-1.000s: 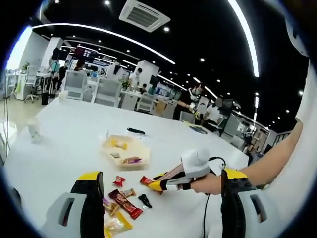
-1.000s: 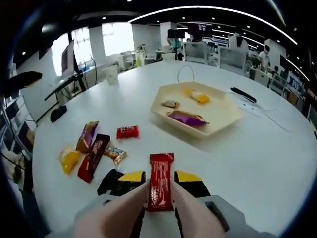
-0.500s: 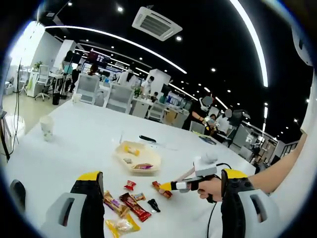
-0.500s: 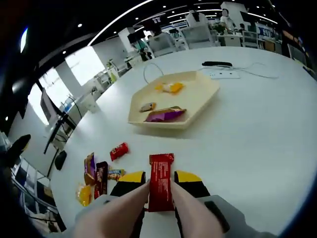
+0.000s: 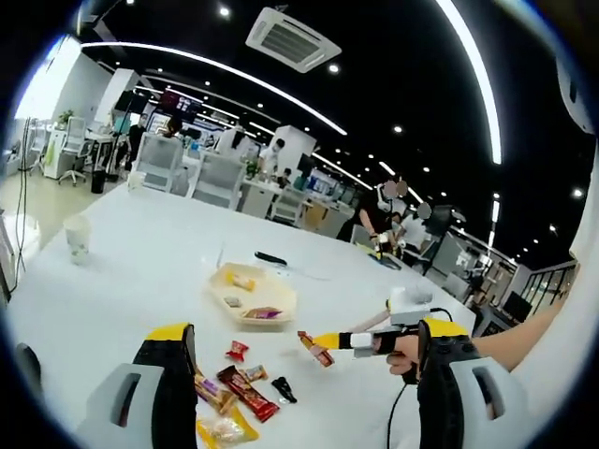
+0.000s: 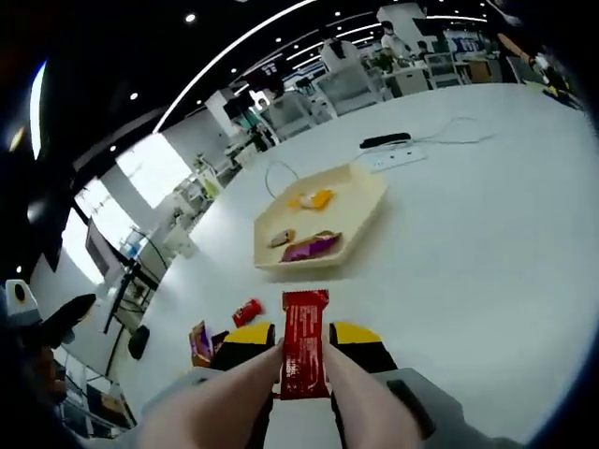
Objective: Place the target food into the container with the food tongs after gripping and lifting it, then release it inside without dropping or visibly crushing the food.
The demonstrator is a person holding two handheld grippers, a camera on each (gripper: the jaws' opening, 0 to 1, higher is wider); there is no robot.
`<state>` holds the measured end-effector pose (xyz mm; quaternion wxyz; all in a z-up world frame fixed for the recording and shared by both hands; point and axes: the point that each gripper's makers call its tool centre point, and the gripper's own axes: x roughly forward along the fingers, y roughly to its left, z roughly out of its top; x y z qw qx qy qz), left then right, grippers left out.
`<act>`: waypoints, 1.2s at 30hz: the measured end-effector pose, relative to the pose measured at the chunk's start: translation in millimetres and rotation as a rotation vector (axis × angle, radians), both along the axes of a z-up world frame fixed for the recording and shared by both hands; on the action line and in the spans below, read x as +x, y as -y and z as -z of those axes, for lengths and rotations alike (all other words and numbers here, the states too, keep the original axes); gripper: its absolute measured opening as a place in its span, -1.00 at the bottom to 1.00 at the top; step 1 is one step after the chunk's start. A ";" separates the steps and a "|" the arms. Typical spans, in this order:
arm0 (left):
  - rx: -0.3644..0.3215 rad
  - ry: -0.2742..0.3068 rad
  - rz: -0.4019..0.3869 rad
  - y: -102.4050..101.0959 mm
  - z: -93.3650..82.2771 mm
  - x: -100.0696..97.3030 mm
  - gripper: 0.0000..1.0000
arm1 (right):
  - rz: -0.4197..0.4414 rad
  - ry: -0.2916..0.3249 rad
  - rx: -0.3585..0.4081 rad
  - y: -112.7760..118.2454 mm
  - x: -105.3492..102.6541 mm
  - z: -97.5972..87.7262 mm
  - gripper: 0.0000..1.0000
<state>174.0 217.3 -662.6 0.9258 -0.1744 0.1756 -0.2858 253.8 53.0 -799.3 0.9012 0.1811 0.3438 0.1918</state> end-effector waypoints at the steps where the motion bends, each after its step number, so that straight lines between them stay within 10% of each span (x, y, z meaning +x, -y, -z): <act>1: 0.006 -0.002 0.000 -1.3 1.3 0.4 0.99 | 0.001 0.006 -0.010 2.5 1.6 -1.5 -0.56; 7: 0.159 0.025 0.031 -12.2 3.8 1.5 0.99 | 0.017 0.040 -0.003 9.8 3.6 -17.7 -0.56; 36: 0.011 0.069 0.064 15.1 -34.6 1.2 0.99 | -0.026 0.055 0.081 3.1 -7.7 -45.8 -0.56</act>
